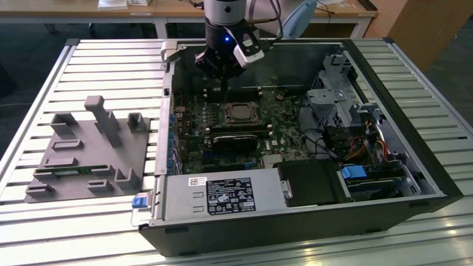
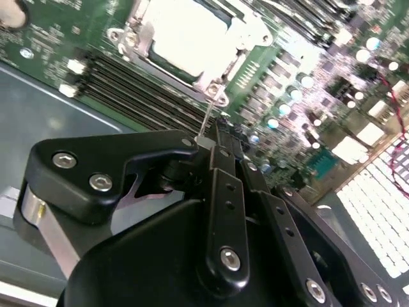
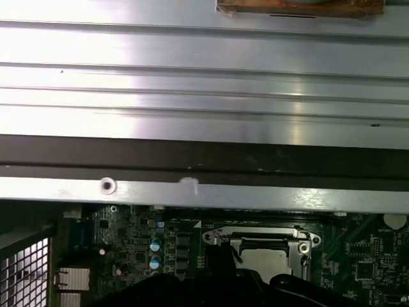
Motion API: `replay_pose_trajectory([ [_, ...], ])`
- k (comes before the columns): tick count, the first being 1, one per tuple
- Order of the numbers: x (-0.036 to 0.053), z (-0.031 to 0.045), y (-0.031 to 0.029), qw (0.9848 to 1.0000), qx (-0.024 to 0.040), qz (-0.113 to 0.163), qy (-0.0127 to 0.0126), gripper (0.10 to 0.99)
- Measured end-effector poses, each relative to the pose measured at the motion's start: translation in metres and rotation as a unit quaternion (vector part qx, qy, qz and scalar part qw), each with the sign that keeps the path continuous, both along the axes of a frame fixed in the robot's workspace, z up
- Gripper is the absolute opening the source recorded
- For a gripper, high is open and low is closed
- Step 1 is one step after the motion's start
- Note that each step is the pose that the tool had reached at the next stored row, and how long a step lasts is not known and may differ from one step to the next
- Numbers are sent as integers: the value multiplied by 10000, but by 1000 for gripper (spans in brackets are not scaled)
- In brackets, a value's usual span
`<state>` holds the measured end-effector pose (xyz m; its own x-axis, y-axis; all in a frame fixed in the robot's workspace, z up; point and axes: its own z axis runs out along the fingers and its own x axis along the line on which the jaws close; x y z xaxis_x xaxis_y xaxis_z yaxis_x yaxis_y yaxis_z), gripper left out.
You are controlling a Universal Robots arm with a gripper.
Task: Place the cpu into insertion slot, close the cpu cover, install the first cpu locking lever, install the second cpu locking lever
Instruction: 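Install the first cpu locking lever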
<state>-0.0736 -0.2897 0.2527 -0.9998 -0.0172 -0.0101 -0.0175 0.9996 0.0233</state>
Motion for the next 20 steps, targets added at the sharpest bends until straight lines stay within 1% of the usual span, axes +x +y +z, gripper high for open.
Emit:
replay_pose_trajectory([
  [3,84,-10,3,10000,0,0,15,106],
  [6,98,-12,2,10000,7,-1,21,106],
  [8,98,-24,3,10000,80,-1,20,106],
  [9,99,-34,4,9999,99,-1,19,106],
  [13,116,-67,4,9999,105,-7,19,106],
  [17,200,-97,13,9999,105,-7,19,106],
  [20,231,-132,24,9999,106,-7,19,106],
])
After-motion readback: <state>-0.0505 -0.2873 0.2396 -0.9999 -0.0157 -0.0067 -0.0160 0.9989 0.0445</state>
